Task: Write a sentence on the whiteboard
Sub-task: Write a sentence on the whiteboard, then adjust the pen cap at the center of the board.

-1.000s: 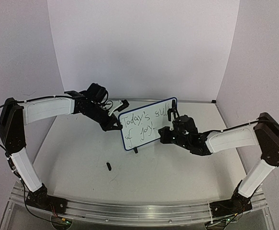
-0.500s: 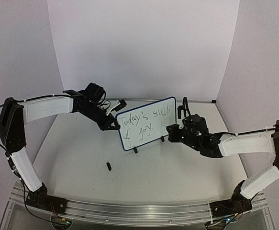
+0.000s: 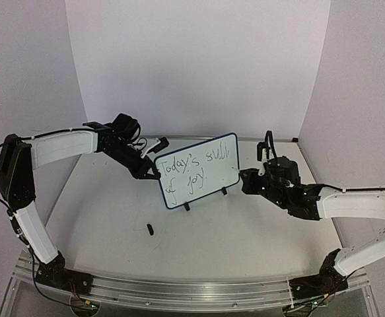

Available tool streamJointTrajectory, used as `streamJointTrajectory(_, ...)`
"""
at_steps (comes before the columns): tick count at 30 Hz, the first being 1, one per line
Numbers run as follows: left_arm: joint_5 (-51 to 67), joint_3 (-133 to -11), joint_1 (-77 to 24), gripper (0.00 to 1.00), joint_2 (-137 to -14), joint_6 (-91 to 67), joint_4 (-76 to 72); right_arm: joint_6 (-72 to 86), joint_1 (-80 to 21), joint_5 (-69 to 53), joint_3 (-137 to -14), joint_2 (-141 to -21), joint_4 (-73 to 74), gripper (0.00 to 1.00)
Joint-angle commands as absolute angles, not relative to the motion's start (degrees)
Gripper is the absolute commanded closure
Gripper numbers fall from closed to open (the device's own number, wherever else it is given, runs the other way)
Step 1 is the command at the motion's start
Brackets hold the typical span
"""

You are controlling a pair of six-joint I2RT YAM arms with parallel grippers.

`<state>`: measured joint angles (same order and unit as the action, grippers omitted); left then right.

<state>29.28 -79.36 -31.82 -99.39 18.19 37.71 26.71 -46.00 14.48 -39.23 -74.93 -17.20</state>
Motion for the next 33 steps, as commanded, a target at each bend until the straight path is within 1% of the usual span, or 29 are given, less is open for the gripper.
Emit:
streamJointTrajectory(1, 25.9, -79.8, -31.5, 0.87, -97.5, 16.8, 40.1, 25.0, -45.8, 14.9, -38.0, -71.4, -16.3, 1.0)
streamJointTrajectory(2, 25.1, -79.5, -31.5, 0.83, -97.1, 16.3, 39.2, 24.4, -45.8, 14.2, -37.8, -70.6, -16.3, 1.0)
streamJointTrajectory(6, 21.1, -78.5, -31.4, 0.6, -94.8, 14.8, 36.8, 22.8, -45.8, 11.8, -36.8, -67.9, -15.9, 1.0)
streamJointTrajectory(9, 19.4, -76.9, -31.5, 0.46, -92.2, 13.9, 34.6, 21.6, -45.8, 9.5, -36.4, -65.9, -15.2, 1.0)
streamJointTrajectory(13, 17.2, -75.0, -31.5, 0.36, -87.2, 11.8, 30.3, 21.3, -45.8, 8.2, -36.8, -63.9, -12.7, 1.0)
streamJointTrajectory(19, 9.6, -77.7, -31.5, 0.31, -80.8, 5.9, 29.1, 19.1, -45.8, 5.7, -38.2, -63.0, -8.9, 1.0)
streamJointTrajectory(23, 4.9, -74.6, -31.5, 0.31, -76.3, -3.7, 29.1, 18.6, -45.8, 2.7, -38.8, -63.0, -7.5, 1.0)
streamJointTrajectory(25, 2.7, -71.0, -31.5, 0.31, -74.1, -9.8, 28.7, 21.1, -45.8, 3.0, -39.1, -63.0, -6.2, 1.0)
streamJointTrajectory(27, 0.7, -64.5, -31.5, 0.3, -71.3, -16.2, 27.0, 22.9, -45.8, 2.8, -39.5, -63.0, -4.8, 1.0)
streamJointTrajectory(31, 3.3, -50.4, -31.5, 0.3, -66.1, -26.3, 17.8, 26.7, -45.8, 2.3, -38.4, -62.1, -4.6, 1.0)
streamJointTrajectory(33, 5.0, -45.7, -31.6, 0.3, -65.5, -31.8, 13.3, 28.8, -45.9, 3.5, -37.2, -61.1, -5.0, 1.0)
